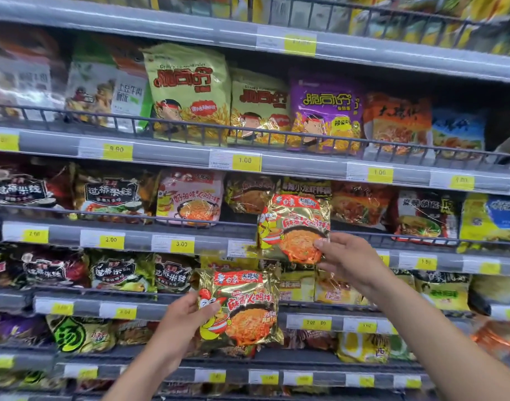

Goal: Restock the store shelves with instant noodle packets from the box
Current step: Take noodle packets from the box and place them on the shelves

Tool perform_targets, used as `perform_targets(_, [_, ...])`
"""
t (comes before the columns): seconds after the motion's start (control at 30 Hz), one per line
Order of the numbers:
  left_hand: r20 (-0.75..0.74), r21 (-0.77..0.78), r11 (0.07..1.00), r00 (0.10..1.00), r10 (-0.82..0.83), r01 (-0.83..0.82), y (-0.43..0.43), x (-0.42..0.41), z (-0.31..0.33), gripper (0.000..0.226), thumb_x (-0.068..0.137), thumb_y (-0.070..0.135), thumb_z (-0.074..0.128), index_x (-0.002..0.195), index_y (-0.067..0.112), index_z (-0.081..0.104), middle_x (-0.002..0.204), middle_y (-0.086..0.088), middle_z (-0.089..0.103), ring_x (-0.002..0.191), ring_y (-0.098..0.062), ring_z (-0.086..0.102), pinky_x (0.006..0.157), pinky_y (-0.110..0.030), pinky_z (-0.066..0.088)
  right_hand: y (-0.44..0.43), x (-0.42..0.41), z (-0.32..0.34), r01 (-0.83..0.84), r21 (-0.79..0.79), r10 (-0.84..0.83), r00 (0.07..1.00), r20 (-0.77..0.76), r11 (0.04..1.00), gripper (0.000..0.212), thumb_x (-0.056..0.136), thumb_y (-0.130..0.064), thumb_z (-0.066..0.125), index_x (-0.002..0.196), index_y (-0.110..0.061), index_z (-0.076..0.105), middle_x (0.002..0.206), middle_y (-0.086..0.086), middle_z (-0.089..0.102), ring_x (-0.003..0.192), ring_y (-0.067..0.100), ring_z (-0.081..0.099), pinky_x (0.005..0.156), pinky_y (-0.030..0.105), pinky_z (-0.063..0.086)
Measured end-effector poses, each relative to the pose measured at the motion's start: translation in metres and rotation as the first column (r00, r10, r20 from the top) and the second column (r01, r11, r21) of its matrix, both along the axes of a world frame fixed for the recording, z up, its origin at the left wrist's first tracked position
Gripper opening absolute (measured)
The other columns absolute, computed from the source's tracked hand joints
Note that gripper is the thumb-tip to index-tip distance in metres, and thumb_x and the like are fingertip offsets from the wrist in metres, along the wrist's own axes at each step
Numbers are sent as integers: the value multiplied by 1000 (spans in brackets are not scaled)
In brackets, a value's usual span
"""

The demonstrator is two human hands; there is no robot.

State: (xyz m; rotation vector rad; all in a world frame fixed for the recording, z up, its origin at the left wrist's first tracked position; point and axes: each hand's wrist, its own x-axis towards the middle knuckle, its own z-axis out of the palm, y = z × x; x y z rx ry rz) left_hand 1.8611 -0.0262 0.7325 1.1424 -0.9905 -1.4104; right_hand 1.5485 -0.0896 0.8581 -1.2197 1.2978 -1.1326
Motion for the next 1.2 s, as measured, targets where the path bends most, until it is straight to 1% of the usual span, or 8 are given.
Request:
perform_targets(0.13, [8,2,1000,1000,-2,2,8,-6,5,93,82,37,80,156,15,28,156,2,37,146,-22,32,117,-51,26,-32,30,13,-5,5,5,999,41,1000,60,83,-19,79,133,2,55,122,16,68,104,21,69,68,23,60])
perform_targets(0.3, [9,-2,999,999,39,-39,12,2,-14,89,68,52,88,144,24,50,144,6,56,134,-19,50,113,-49,37,-58,62,35,20,42,-25,992,120,999,53,84,-12,78,127,8,55,122,20,63,106,27,67,61,22,60])
perform_targets(0.43, [19,0,999,999,34,-34,23,1,-13,31,86,28,78,115,27,69,108,15,75,116,-10,63,94,-31,46,-77,76,48,67,52,-70,997,46,996,56,82,-12,80,128,5,53,121,16,61,103,25,68,55,22,60])
perform_targets(0.53, [36,-10,999,999,40,-39,31,0,-9,18,91,18,71,106,28,69,96,21,76,105,-2,68,78,-21,48,-85,87,47,72,77,-67,995,-74,994,69,82,-13,81,140,-2,45,131,14,56,95,21,68,51,22,59])
perform_targets(0.7, [10,6,996,996,86,-86,33,3,-11,21,90,18,73,111,22,71,105,11,77,107,-9,67,80,-23,47,-92,100,43,56,81,-20,920,-392,995,53,90,-29,73,130,-5,51,124,8,59,70,16,63,53,24,58])
perform_targets(0.8, [7,2,997,997,75,-75,29,3,-11,30,86,23,76,116,20,70,112,7,75,114,-13,64,98,-32,47,-93,101,42,45,42,-15,845,-535,998,35,91,-33,70,111,-6,58,102,8,63,67,18,59,46,23,50])
perform_targets(1.03, [-13,-7,1000,1000,8,-8,22,-3,-8,52,80,34,83,127,21,66,121,7,72,122,-16,62,113,-47,41,-97,100,39,206,-70,-216,889,-403,976,19,95,-11,62,85,-6,46,79,9,57,76,25,64,87,47,60])
perform_targets(1.2, [-26,11,1000,1000,-11,11,21,-11,-7,42,85,30,78,125,22,66,119,8,73,120,-14,62,107,-41,41,-95,105,42,180,-111,-211,800,-562,977,24,95,-19,60,74,-9,52,78,11,64,76,29,67,76,41,60])
